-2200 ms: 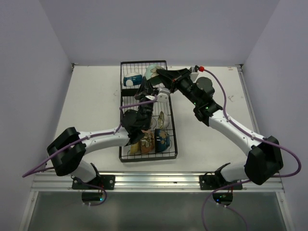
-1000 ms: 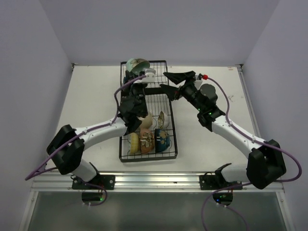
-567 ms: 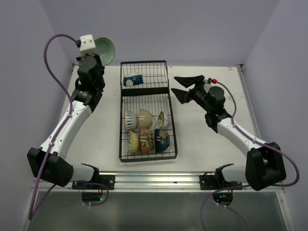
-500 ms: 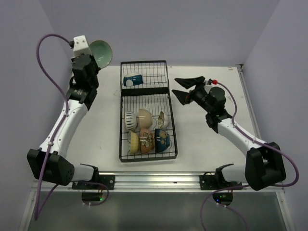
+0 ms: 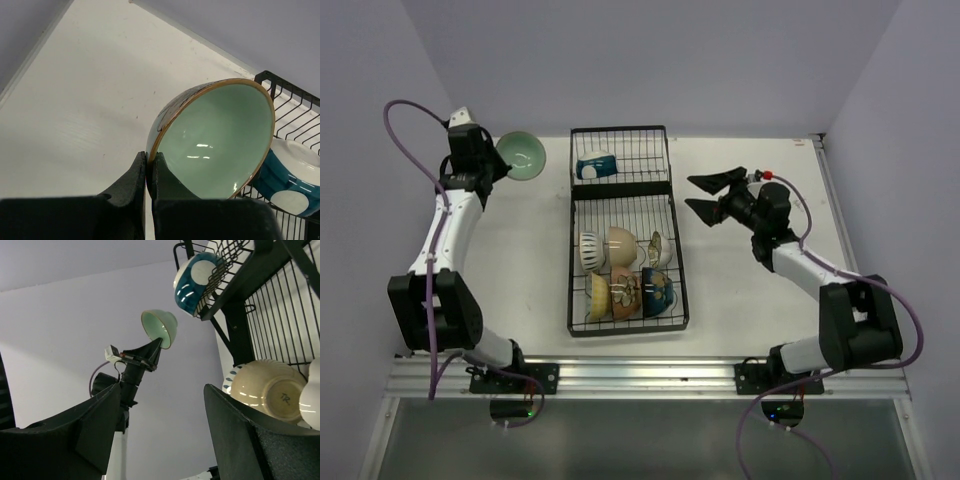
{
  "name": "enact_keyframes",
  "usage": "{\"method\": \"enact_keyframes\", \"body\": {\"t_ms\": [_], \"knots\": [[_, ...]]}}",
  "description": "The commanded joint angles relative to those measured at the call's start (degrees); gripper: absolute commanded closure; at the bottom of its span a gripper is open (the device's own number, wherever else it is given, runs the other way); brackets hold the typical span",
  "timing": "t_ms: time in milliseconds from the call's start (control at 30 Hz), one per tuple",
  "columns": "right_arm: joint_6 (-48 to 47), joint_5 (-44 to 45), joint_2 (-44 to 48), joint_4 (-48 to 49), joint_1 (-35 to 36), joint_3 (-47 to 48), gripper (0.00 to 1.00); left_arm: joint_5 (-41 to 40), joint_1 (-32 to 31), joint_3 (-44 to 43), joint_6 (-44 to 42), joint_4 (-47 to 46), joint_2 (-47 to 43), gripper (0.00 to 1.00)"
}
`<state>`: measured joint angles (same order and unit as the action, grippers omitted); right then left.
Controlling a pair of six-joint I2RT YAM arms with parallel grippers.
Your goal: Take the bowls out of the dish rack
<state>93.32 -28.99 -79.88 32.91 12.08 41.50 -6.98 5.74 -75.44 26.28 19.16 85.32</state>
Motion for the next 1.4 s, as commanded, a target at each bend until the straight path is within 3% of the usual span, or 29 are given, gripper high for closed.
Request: {"method": "enact_keyframes", "body": {"t_ms": [0,267,567,1033,1367], "knots": [[-1.5,-4.7,-3.1,5.7,-0.7,-0.6,0.29,5.7,1.9,-3.6,4.5,-3.4,3.0,1.0],[-3.1,-9.1,-9.9,9.6,-1.2,1.2,0.29,7.2,2.6,-5.2,5.0,-2.9,8.4,1.0],[-2.5,-12.0,-17.3,15.2,-1.1,3.2,0.3,4.7,2.9,0.6,7.7,-7.5,9.5,1.0],[-4.2,-13.3,-21.2,16.0,-2.7,4.6,0.3,5.2,2.9,4.5,12.1,-14.1,15.6,1.0],[-3.9,-13.7,-22.8,16.9,-3.5,4.9,0.3,2.9,2.9,4.9,12.4,-15.4,17.6,0.92]]}}
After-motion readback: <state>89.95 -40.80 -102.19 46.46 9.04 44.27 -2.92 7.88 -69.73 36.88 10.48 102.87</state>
